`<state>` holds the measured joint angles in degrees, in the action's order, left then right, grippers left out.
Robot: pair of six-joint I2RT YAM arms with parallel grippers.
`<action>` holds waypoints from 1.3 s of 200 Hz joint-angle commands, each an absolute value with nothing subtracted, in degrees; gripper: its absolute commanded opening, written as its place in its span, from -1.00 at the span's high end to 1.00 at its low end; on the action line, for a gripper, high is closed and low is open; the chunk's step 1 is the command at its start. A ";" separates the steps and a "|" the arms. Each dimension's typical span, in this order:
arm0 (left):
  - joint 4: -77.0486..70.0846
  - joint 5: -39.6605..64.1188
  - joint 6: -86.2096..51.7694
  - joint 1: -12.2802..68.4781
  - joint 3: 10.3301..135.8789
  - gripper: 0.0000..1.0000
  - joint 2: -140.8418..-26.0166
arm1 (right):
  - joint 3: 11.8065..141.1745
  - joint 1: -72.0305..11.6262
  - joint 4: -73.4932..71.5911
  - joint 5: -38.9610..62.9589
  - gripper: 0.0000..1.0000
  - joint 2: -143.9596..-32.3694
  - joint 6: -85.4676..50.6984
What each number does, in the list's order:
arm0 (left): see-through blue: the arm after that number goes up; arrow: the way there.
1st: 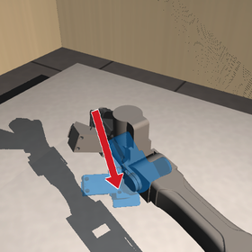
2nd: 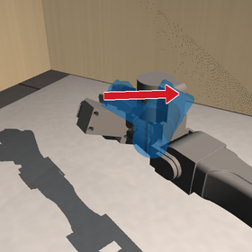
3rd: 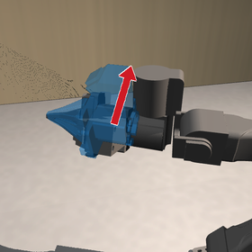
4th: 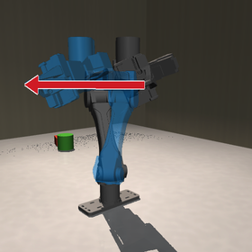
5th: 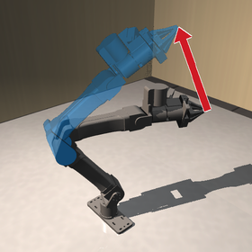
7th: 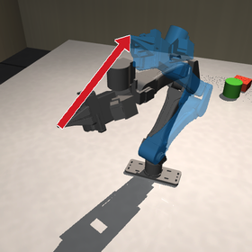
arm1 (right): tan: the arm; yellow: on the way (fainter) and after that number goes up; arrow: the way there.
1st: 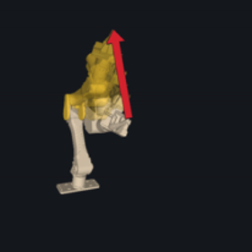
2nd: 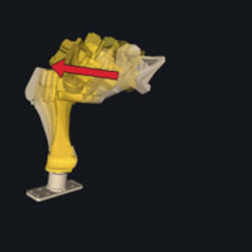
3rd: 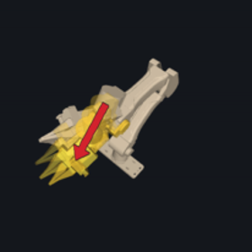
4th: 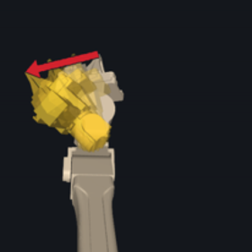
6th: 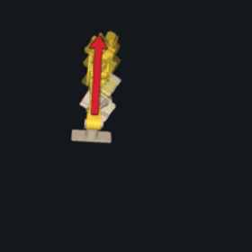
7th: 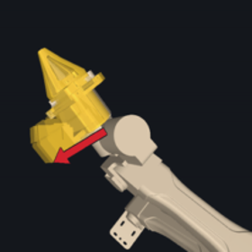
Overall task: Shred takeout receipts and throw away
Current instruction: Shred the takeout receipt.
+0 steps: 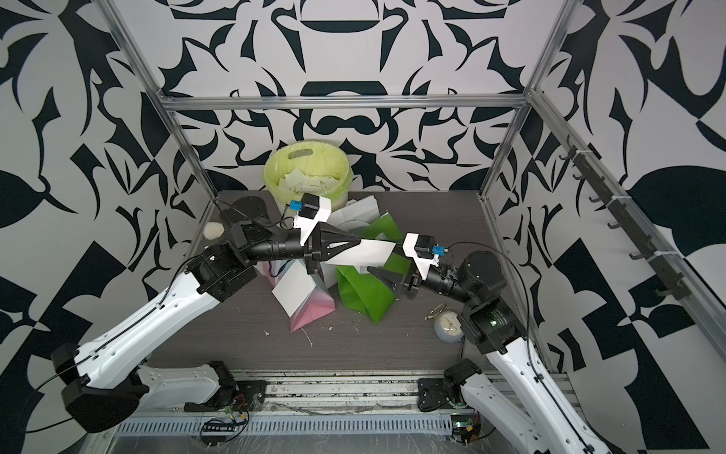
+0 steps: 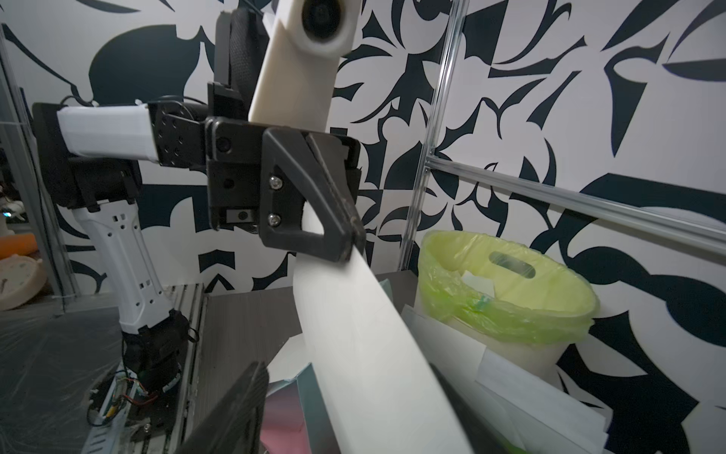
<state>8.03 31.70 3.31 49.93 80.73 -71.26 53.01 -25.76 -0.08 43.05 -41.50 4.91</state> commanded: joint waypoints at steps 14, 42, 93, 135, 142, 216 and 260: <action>20.56 24.84 13.75 52.03 84.68 1.00 -72.07 | 60.75 -26.06 11.97 44.44 0.03 -44.21 17.41; 20.69 25.19 14.02 52.45 84.52 1.00 -72.16 | 62.31 -26.10 13.72 45.19 0.32 -44.91 19.92; 21.17 24.93 15.64 54.29 84.91 1.00 -72.59 | 63.54 -26.24 14.57 47.01 0.50 -46.54 20.43; 21.94 25.08 16.55 55.08 85.26 1.00 -72.55 | 63.81 -26.19 16.47 45.62 0.54 -46.50 22.85; 22.29 25.39 16.77 55.10 85.47 1.00 -72.56 | 64.02 -26.20 16.88 45.62 0.54 -46.58 23.24; 24.20 23.28 17.84 55.24 85.64 1.00 -74.44 | 64.60 -26.19 18.99 44.13 0.31 -44.98 26.23; 24.21 23.46 17.84 55.70 85.78 1.00 -74.36 | 64.65 -26.11 20.57 45.87 0.31 -46.31 26.74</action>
